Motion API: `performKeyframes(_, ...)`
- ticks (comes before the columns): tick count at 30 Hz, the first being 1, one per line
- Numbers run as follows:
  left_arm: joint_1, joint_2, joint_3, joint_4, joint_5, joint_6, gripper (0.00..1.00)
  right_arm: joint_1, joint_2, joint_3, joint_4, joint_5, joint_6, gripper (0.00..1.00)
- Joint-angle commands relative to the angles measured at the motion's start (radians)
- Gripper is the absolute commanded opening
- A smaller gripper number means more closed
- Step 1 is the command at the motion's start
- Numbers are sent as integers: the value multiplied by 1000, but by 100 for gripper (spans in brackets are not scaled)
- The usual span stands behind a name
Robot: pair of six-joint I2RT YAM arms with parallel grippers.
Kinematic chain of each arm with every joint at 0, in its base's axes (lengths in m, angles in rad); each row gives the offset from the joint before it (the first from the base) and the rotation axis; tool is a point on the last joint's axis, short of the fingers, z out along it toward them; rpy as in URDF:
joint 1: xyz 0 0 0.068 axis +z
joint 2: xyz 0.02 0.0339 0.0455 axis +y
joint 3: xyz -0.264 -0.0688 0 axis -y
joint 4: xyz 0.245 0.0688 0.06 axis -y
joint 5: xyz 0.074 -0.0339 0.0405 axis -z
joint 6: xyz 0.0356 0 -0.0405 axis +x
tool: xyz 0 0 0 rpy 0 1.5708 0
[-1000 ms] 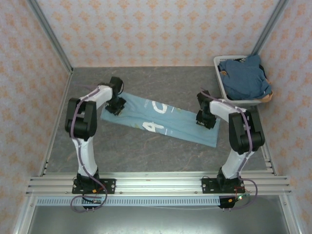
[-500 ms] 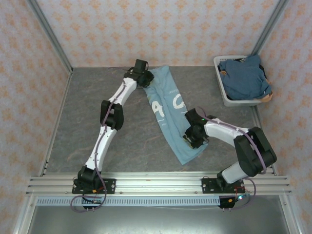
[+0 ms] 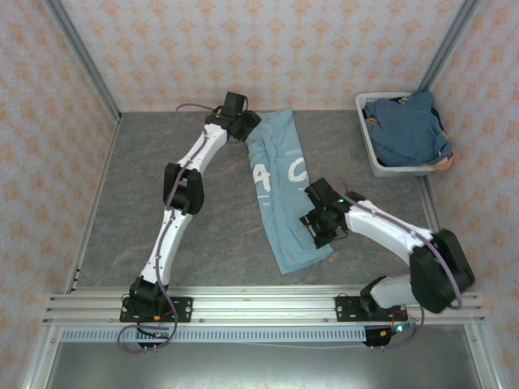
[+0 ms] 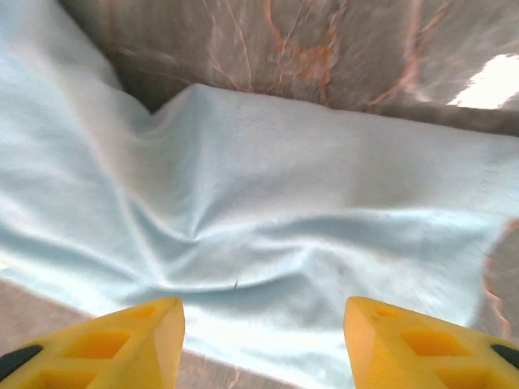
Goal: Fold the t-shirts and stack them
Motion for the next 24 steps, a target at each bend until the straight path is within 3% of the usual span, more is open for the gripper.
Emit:
performKeyframes(1, -62, -362, -294, -166, 30, 210, 50, -80, -100, -18, -73, 76, -173, 56)
performKeyframes(5, -166, -639, -758, -259, 86, 342, 41, -181, -152, -25, -82, 59, -631, 55)
performKeyframes(10, -374, -903, -1242, -153, 211, 292, 38, -214, -112, -3, -172, 17, -871, 56)
performKeyframes(13, -518, -932, -1341, -64, 234, 219, 39, -214, -42, -37, -131, -28, -889, 55)
performKeyframes(16, -601, -897, -1357, -27, 204, 155, 42, -214, 2, -71, -82, -35, -900, 56)
performKeyframes(24, -631, -944, -1498, 96, 124, 10, 39, -183, 104, -155, -15, -96, -868, 48)
